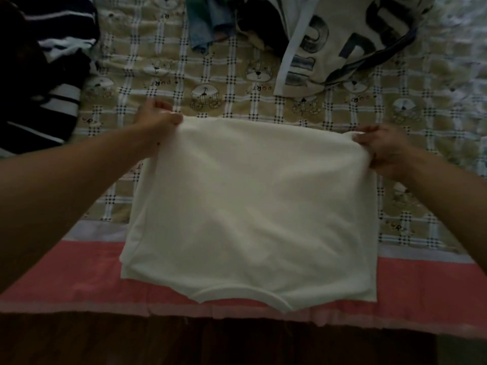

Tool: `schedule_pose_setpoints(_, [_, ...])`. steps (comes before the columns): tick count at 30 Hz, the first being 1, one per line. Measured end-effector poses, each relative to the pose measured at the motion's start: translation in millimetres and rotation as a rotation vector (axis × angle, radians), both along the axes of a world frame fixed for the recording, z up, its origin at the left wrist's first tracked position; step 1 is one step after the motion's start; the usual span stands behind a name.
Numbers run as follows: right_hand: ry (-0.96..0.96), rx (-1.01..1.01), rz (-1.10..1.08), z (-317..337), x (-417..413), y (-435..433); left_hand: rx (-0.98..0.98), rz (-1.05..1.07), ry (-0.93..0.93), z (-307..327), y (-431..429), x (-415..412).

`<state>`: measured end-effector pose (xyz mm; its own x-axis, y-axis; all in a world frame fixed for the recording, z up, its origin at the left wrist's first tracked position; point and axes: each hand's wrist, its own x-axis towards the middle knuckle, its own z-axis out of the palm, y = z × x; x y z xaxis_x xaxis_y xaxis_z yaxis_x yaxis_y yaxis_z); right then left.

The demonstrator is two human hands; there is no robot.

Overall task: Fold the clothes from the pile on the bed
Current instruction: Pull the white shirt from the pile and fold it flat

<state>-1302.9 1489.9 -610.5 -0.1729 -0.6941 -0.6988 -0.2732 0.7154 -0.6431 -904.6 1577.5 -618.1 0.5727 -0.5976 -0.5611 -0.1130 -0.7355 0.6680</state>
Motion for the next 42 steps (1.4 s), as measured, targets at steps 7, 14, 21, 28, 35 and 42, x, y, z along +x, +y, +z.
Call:
schedule_pose_setpoints(7, [0.197,-0.12,-0.083,-9.4,-27.2,-10.6,-0.023,0.071,-0.092,-1.1,-0.6,30.2])
schedule_pose_setpoints(14, [0.352,-0.235,0.218,-14.5,-40.5,17.7,-0.058,-0.666,-0.993,-1.5,19.1,-2.7])
schedule_pose_setpoints(21, [0.204,-0.083,0.058,-22.5,-54.1,12.4,-0.034,-1.144,-0.836,-46.2,37.1,-47.2])
schedule_pose_setpoints(28, [-0.142,-0.051,-0.156,-18.0,-62.0,43.6,-0.037,-1.065,-0.819,-46.0,65.3,-106.0])
schedule_pose_setpoints(35, [-0.21,0.121,0.105,-1.9,-75.1,87.4,-0.245,-1.266,-0.502,-37.8,212.7,-313.4])
schedule_pose_setpoints(42, [-0.108,-0.013,0.252,2.7,-59.3,34.2,-0.053,-1.47,-0.396,-23.6,211.2,-414.4])
